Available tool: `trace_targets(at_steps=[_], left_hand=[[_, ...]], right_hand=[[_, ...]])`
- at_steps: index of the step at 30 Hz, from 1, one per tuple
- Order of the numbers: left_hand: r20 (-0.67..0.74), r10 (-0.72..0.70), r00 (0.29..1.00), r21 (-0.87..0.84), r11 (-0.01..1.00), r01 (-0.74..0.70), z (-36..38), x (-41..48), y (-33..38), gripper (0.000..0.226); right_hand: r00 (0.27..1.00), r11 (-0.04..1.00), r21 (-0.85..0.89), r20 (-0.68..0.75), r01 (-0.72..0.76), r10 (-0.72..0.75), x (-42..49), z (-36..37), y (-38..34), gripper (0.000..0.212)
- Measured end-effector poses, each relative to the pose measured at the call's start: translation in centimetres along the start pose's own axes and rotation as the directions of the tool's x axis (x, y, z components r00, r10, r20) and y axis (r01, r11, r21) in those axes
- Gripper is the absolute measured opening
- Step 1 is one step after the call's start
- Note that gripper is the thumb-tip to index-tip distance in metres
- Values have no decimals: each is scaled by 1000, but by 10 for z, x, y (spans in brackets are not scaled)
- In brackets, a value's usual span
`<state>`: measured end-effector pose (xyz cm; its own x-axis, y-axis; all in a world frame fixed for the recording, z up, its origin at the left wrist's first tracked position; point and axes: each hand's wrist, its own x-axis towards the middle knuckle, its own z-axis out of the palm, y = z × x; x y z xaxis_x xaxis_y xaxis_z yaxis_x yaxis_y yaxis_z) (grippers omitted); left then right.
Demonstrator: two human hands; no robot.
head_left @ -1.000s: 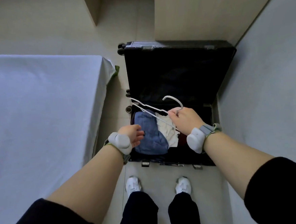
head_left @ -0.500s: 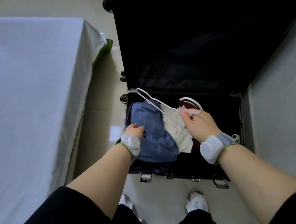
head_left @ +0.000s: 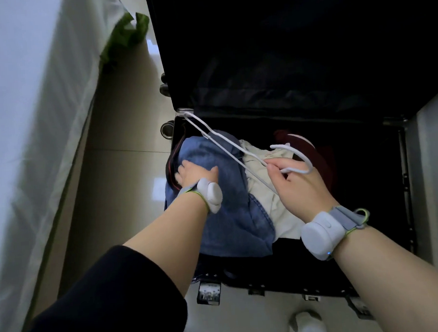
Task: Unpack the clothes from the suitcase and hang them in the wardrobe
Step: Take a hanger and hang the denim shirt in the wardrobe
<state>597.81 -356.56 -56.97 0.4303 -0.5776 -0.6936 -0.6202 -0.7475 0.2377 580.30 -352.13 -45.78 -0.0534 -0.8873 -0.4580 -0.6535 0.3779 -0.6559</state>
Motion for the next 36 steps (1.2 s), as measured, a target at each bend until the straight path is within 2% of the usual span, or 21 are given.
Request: trace_targets(at_steps=[2, 3, 5, 7, 8, 12, 15, 19, 21, 23, 26, 28, 30, 33, 36], left_hand=[[-10, -27, 1000, 128, 991, 28, 9, 1, 2, 98], [-11, -11, 1000, 212, 977, 13, 11, 3, 1, 91], [5, 75, 997, 348, 935, -72, 6, 9, -3, 50], [57, 116, 992, 351, 927, -128, 0, 13, -5, 11], [81, 114, 990, 311, 941, -134, -4, 12, -7, 3], [89, 133, 987, 116, 983, -143, -22, -4, -14, 7], [14, 239, 971, 52, 969, -240, -42, -32, -13, 21], [48, 382, 923, -84, 922, -378, -92, -103, 1, 17], [61, 365, 929, -189, 918, -348, -117, -136, 3, 22], [81, 291, 953, -326, 912, -251, -131, -160, 0, 29], [95, 176, 980, -555, 827, -94, -172, -204, 0, 28], [105, 137, 985, -636, 771, -39, -199, -223, 3, 28], [104, 159, 982, -687, 725, -45, -237, -260, 23, 26], [77, 217, 973, -808, 585, -67, -289, -317, 57, 17], [60, 294, 954, -822, 557, -120, -333, -369, 83, 17]], right_hand=[[1000, 1000, 26, 4, -12, 11, 0, 1, 4, 25], [1000, 1000, 21, 13, -7, 6, -1, 0, 5, 26], [999, 1000, -15, 37, 10, -9, -4, -4, 4, 26], [999, 998, -52, 41, 20, -17, -6, -10, 5, 26], [999, 998, -62, 45, 15, -13, -9, -15, 4, 26], [997, 997, -60, 55, -50, 53, -20, -30, 1, 28], [991, 992, -29, 38, -125, 126, -39, -48, -13, 30], [985, 983, 62, 12, -171, 171, -78, -91, -56, 25], [983, 976, 117, -7, -182, 184, -96, -113, -76, 20], [981, 973, 138, -27, -186, 191, -108, -125, -86, 20], [983, 973, 157, -48, -168, 178, -134, -156, -115, 21], [985, 975, 158, -52, -154, 164, -149, -177, -136, 23], [988, 980, 146, -48, -138, 146, -167, -199, -158, 23], [993, 976, 187, -14, -113, 117, -194, -233, -191, 19], [997, 976, 207, 28, -71, 66, -224, -265, -220, 24]])
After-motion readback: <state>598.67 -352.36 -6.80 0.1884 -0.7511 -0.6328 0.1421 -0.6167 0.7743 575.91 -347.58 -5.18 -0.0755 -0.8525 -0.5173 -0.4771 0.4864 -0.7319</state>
